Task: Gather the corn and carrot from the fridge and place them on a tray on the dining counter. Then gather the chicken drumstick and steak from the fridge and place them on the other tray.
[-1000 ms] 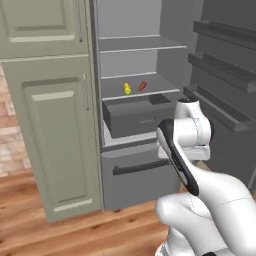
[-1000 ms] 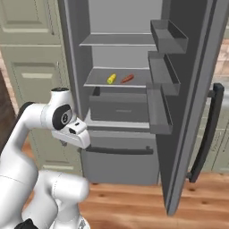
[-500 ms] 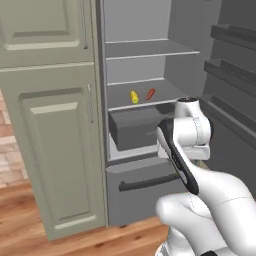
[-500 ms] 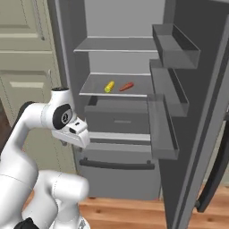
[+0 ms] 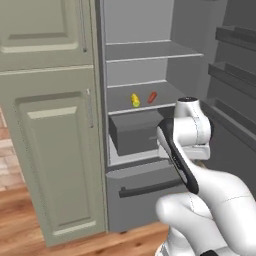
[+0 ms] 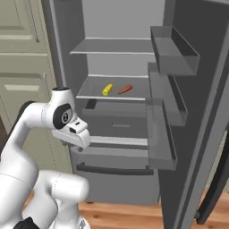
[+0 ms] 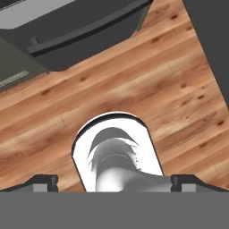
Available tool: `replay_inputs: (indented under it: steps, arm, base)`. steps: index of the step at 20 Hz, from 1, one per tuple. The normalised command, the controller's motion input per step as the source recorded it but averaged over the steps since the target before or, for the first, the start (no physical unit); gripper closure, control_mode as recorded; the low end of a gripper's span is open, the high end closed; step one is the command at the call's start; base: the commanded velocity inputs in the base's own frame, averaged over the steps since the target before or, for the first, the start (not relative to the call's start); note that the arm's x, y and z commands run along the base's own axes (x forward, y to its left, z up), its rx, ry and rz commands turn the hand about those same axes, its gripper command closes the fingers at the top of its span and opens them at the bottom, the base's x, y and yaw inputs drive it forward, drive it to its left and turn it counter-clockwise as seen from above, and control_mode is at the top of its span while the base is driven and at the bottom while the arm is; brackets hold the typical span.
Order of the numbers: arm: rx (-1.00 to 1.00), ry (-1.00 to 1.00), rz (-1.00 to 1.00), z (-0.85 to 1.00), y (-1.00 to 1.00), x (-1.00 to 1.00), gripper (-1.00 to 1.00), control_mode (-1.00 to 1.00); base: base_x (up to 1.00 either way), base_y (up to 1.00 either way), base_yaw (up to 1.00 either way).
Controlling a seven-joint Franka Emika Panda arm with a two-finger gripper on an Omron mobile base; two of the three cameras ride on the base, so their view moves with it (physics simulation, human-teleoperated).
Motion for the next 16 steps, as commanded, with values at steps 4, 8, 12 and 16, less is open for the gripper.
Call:
replay_inputs:
  steps: [4, 8, 12, 16]
  arm:
    - [0.0, 0.0, 0.0, 0.0, 0.0, 0.0, -1.0, 1.0]
    - [0.0, 0.0, 0.0, 0.0, 0.0, 0.0, -1.0, 1.0]
    - [0.0, 0.0, 0.0, 0.0, 0.0, 0.0, -1.0, 1.0]
    - [0.0, 0.0, 0.0, 0.0, 0.0, 0.0, -1.0, 1.0]
  base:
    - [0.46, -0.04, 0.06]
    - [0.59, -0.05, 0.04]
    - [0.43, -0.28, 0.08]
    - [0.26, -0.33, 0.08]
